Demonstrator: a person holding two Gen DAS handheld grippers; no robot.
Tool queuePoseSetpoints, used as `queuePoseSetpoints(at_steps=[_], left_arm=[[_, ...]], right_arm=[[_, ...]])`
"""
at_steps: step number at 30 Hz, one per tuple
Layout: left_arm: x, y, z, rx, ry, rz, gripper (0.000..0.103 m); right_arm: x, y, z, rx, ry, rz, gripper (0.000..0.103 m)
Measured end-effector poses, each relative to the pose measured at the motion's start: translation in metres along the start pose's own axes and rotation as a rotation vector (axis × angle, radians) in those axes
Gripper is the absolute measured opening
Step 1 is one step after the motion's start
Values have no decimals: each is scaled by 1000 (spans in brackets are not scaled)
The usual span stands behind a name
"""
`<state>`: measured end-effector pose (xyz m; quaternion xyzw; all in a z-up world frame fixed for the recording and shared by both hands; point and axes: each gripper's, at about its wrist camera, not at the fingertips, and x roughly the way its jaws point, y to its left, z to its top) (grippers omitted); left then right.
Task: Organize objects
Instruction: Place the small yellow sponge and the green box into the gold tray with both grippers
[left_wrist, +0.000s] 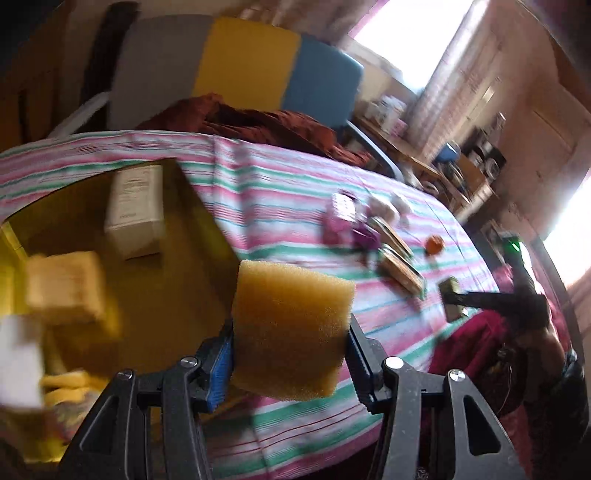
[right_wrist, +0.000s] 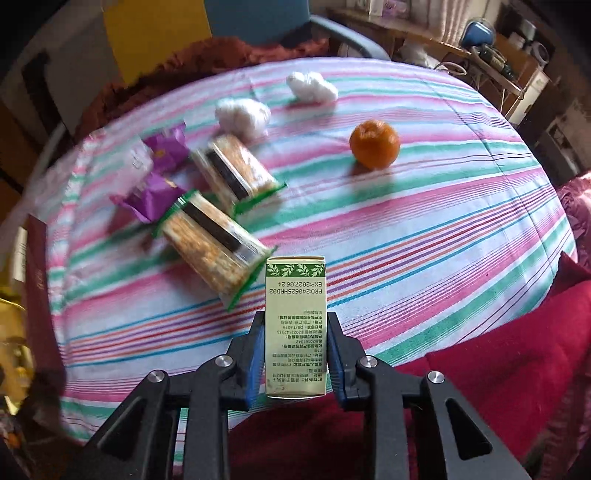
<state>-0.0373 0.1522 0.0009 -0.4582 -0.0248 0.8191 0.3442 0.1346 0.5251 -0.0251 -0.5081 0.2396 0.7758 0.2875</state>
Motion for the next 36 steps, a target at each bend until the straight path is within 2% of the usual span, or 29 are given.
queuePoseSetpoints(at_steps=[4, 9, 14, 17, 20, 21, 22, 24, 26, 28, 29, 32, 33, 35, 36], left_arm=[[-29, 41, -1, -90, -56, 67, 55], [-58, 94, -6, -203, -112, 186, 55], [-67, 124, -15, -262, -118, 260, 55], [-70, 130, -18, -272, -121, 275, 55], [-68, 133, -21, -278, -103, 288, 58], [-67, 135, -23, -285, -98, 289, 63], [-67, 136, -24, -293, -92, 286, 73], [-69, 139, -28, -310, -93, 273, 81], [-71, 140, -31, -311, -93, 263, 81], [-71, 142, -34, -315, -89, 269, 81], [-71, 143, -35, -319, -89, 266, 81], [-71, 143, -38, -320, -86, 274, 81], [-71, 141, -39, -317, -87, 281, 81], [-72, 139, -40, -311, -95, 288, 81], [-74, 137, -40, -306, -103, 296, 81]], right_arm=[[-32, 20, 6, -33, -89, 76, 30], [-52, 111, 9, -181, -129, 226, 30], [-54, 213, -11, -380, -107, 384, 30], [-51, 274, -28, -491, -74, 466, 30], [-41, 320, -47, -584, -37, 498, 31], [-36, 333, -54, -611, -19, 506, 31], [-33, 343, -60, -631, -4, 519, 31], [-27, 358, -72, -661, 21, 544, 40], [-25, 364, -81, -684, 32, 554, 55], [-25, 365, -87, -710, 26, 559, 58], [-28, 366, -91, -726, 8, 555, 65], [-42, 363, -100, -768, -100, 539, 85], [-47, 363, -101, -782, -160, 523, 88], [-63, 358, -108, -806, -300, 478, 103], [-70, 355, -111, -810, -372, 468, 103]])
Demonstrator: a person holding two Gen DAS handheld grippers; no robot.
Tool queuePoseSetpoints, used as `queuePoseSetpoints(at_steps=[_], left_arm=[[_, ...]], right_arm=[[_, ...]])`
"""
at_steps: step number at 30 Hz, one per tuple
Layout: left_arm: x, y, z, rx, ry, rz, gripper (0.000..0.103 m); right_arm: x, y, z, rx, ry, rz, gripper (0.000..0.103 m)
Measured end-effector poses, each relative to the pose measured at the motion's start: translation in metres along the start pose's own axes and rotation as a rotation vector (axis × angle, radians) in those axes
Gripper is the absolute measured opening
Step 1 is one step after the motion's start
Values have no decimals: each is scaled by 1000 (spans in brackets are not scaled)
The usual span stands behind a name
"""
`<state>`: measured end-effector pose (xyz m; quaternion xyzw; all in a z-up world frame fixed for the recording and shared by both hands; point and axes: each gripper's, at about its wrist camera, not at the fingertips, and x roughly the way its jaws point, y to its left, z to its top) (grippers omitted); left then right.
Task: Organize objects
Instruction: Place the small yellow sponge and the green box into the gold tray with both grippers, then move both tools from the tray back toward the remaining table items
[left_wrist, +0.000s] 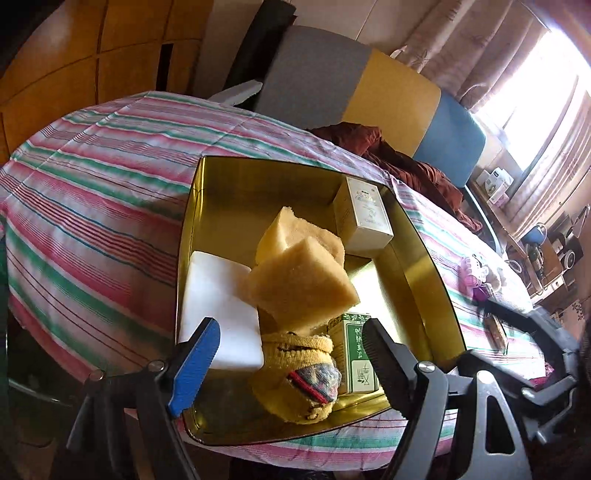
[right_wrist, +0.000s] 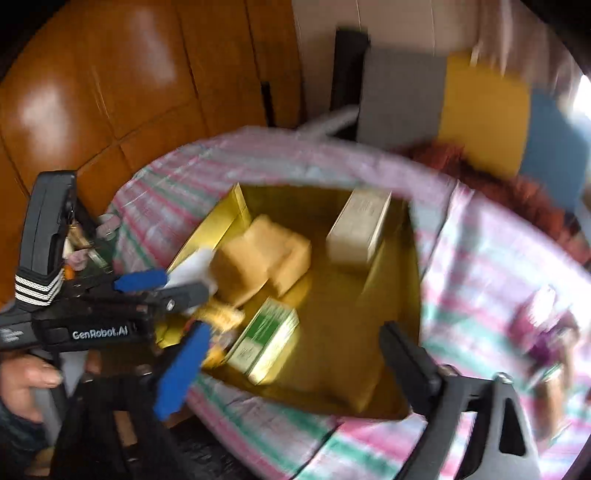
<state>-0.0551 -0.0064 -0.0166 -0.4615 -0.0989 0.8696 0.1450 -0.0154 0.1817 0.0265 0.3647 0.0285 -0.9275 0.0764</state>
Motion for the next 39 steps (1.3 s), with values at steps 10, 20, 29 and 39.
queuePoseSetpoints(at_steps=[10, 20, 29, 39], left_arm=[[-26, -20, 1, 76, -133, 134, 79], [-30, -48, -7, 176, -150, 169, 69], [-32, -83, -11, 287, -159, 147, 69], [-26, -116, -16, 375, -129, 84, 69]], right_arm=[[3, -7, -18, 37, -10, -89, 103], [-3, -24, -28, 103, -6, -48, 103], [-4, -53, -34, 150, 4, -109, 103], [-26, -146, -40, 299, 15, -292, 103]])
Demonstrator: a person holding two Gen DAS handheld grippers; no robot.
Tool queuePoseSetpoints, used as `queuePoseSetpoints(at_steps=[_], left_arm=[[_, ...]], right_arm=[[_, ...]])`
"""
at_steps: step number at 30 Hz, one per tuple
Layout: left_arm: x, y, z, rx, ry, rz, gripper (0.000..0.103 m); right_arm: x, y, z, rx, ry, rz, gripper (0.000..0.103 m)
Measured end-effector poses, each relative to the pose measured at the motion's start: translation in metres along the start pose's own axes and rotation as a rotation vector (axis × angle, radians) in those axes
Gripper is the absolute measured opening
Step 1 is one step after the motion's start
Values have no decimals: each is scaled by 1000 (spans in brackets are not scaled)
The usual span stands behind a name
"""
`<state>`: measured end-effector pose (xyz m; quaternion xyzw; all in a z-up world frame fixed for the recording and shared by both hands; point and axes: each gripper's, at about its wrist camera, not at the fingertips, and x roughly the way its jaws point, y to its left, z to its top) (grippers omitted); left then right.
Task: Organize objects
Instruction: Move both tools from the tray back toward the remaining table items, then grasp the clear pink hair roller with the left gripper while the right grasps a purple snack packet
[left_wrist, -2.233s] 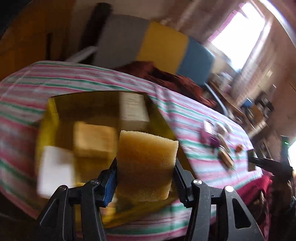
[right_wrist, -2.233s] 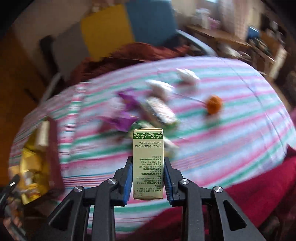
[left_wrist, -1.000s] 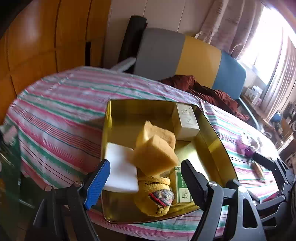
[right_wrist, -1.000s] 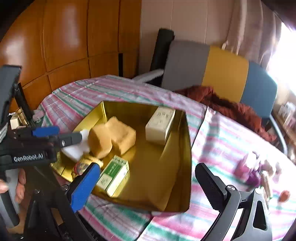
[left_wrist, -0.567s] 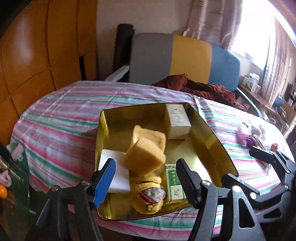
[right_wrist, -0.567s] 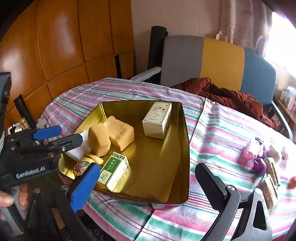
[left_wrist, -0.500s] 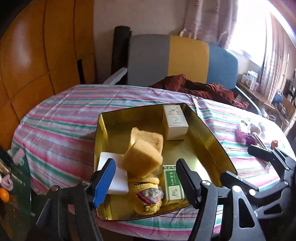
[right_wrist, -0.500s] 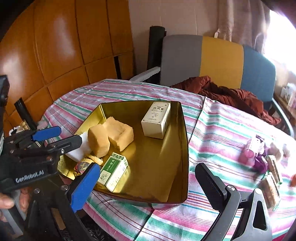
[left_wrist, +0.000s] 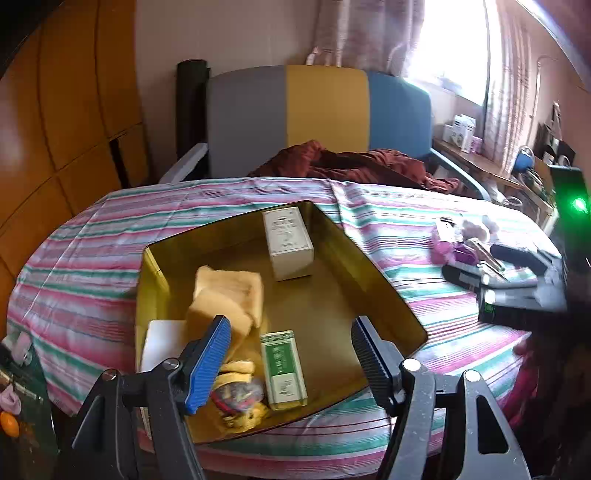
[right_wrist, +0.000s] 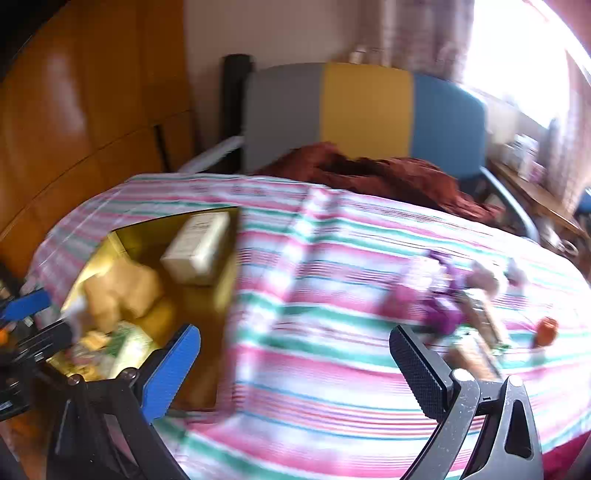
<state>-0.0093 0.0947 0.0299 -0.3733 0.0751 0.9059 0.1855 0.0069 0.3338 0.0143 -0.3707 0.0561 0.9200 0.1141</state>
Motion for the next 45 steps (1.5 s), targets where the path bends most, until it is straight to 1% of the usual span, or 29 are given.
queuePoseSetpoints(at_steps=[3, 7, 11, 13, 14, 15, 17, 19, 20, 23, 26, 27, 28, 30, 32, 39, 41, 43, 45], left_arm=[[1, -10, 4, 23, 2, -26, 69], [5, -23, 9, 49, 9, -52, 70], [11, -39, 16, 77, 17, -85, 70], [14, -46, 20, 93, 20, -100, 76], [16, -52, 23, 104, 25, -113, 76], [18, -56, 25, 112, 28, -120, 76], [24, -68, 31, 135, 36, -126, 76], [31, -77, 36, 144, 48, -135, 76], [35, -82, 41, 146, 54, -147, 76], [52, -103, 54, 156, 83, -172, 76], [72, -125, 69, 151, 125, -223, 76], [78, -132, 73, 152, 135, -235, 78], [84, -139, 77, 158, 142, -249, 84], [99, -154, 86, 165, 156, -266, 85], [120, -171, 95, 164, 193, -300, 85], [175, -208, 120, 151, 259, -383, 89], [192, -216, 125, 136, 277, -408, 92], [206, -222, 127, 125, 303, -422, 102], [220, -225, 129, 102, 322, -445, 102]], right_arm=[[-2, -43, 9, 60, -9, -80, 103], [-6, -109, 22, 160, -31, -215, 103], [-5, -169, 25, 249, -34, -347, 103], [2, -195, 23, 277, -19, -391, 103], [5, -206, 20, 295, -6, -405, 103], [10, -216, 16, 321, 7, -408, 103], [18, -236, 7, 396, 39, -386, 103], [26, -245, 2, 463, 87, -350, 103], [27, -247, 1, 476, 92, -343, 103], [26, -242, -1, 451, 103, -351, 103], [23, -236, 0, 424, 91, -340, 103], [24, -234, 1, 416, 86, -345, 103], [23, -233, 0, 413, 80, -347, 103], [21, -234, 1, 426, 71, -328, 103], [21, -237, 1, 444, 70, -311, 103], [22, -243, 0, 487, 82, -251, 103], [23, -243, -1, 485, 88, -247, 103], [24, -243, -1, 484, 89, -240, 103], [24, -242, -1, 483, 90, -235, 103]])
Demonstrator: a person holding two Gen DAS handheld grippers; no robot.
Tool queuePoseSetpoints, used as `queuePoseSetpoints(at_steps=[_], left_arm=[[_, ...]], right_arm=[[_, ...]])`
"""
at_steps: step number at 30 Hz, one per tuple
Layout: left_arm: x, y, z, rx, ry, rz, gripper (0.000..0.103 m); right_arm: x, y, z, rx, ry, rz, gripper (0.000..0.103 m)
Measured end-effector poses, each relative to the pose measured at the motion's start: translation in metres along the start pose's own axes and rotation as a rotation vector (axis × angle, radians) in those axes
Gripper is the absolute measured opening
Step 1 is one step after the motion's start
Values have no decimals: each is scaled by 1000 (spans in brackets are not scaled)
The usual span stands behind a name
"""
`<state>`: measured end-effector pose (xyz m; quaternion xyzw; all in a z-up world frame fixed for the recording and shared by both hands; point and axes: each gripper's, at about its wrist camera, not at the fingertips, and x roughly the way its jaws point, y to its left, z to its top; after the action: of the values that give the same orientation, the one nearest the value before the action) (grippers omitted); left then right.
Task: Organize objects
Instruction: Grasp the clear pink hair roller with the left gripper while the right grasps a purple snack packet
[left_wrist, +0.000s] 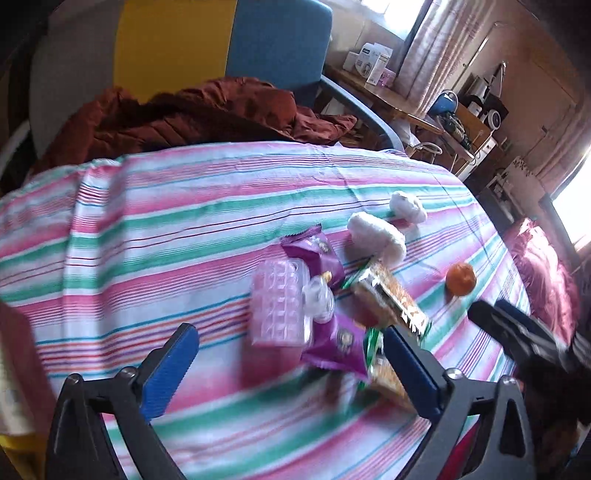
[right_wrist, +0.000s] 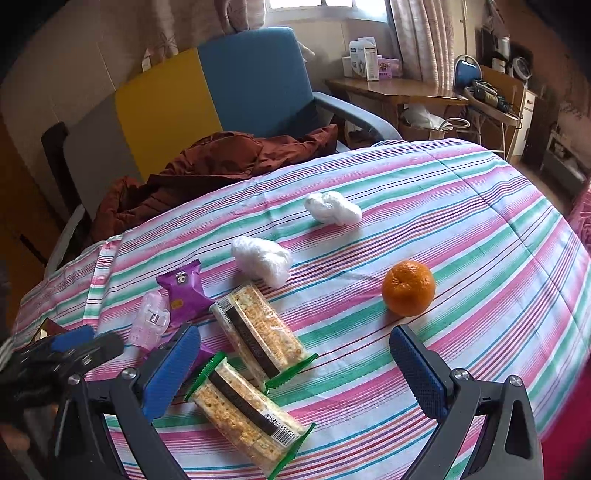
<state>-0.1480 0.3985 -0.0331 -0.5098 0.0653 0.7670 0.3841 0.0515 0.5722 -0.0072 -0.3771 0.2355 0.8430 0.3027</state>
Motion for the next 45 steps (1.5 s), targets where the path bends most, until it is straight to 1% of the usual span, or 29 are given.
queuePoseSetpoints(at_steps=[6, 8, 9, 10, 12, 13, 14, 15, 17, 20, 23, 25, 27, 29, 31, 34, 35, 36, 37, 38, 39, 41, 45], left_arm=[[37, 12, 15, -47, 53, -20, 102], [44, 15, 17, -60, 61, -27, 99], [48, 15, 17, -63, 67, -29, 93], [50, 16, 17, -68, 75, -36, 80], [54, 16, 16, -69, 82, -59, 73], [53, 14, 14, -45, 74, -46, 64], [52, 11, 11, -18, 71, -20, 64], [49, 10, 9, -4, 63, -16, 64], [43, 15, 3, -10, 53, -9, 64], [32, 26, -6, -35, 41, 37, 64], [16, 37, -17, -52, 27, 67, 64], [6, 40, -21, -50, 15, 72, 64], [-7, 42, -25, -59, -3, 65, 64], [-20, 40, -28, -60, -24, 56, 64], [-32, 38, -31, -56, -44, 47, 64], [-49, 36, -35, -51, -72, 35, 64], [-55, 36, -37, -51, -86, 35, 64], [-59, 36, -38, -53, -92, 33, 64], [-64, 38, -39, -60, -98, 28, 64], [-67, 40, -41, -68, -101, 22, 64], [-70, 41, -42, -72, -103, 20, 64], [-74, 44, -44, -79, -110, 21, 64], [-81, 52, -51, -108, -120, 19, 64]], right_arm=[[0, 2, 0, -11, 2, 6, 103], [1, 3, -1, -18, 5, 2, 103], [2, 4, -1, -20, 6, 3, 103], [2, 4, -1, -23, 6, 4, 103], [2, 6, -1, -33, 6, 1, 103], [2, 7, -1, -40, 6, -1, 103], [2, 8, -2, -47, 7, -2, 103], [2, 10, -2, -54, 7, -4, 103], [3, 13, -3, -70, 9, -8, 103], [5, 19, -5, -89, 24, 3, 103], [4, 36, -5, -158, 35, 38, 103], [5, 55, 0, -226, 37, 61, 103], [9, 74, 8, -292, 21, 72, 101], [22, 91, 16, -346, 32, 86, 91], [44, 108, 23, -398, 65, 87, 85], [80, 128, 25, -459, 129, 64, 85], [92, 131, 25, -470, 150, 48, 84], [101, 134, 24, -476, 170, 39, 80], [111, 136, 23, -481, 195, 35, 64], [119, 138, 21, -481, 219, 40, 43], [123, 138, 20, -476, 228, 40, 39], [120, 140, 19, -480, 215, 43, 37], [95, 145, 19, -487, 163, 64, 37]])
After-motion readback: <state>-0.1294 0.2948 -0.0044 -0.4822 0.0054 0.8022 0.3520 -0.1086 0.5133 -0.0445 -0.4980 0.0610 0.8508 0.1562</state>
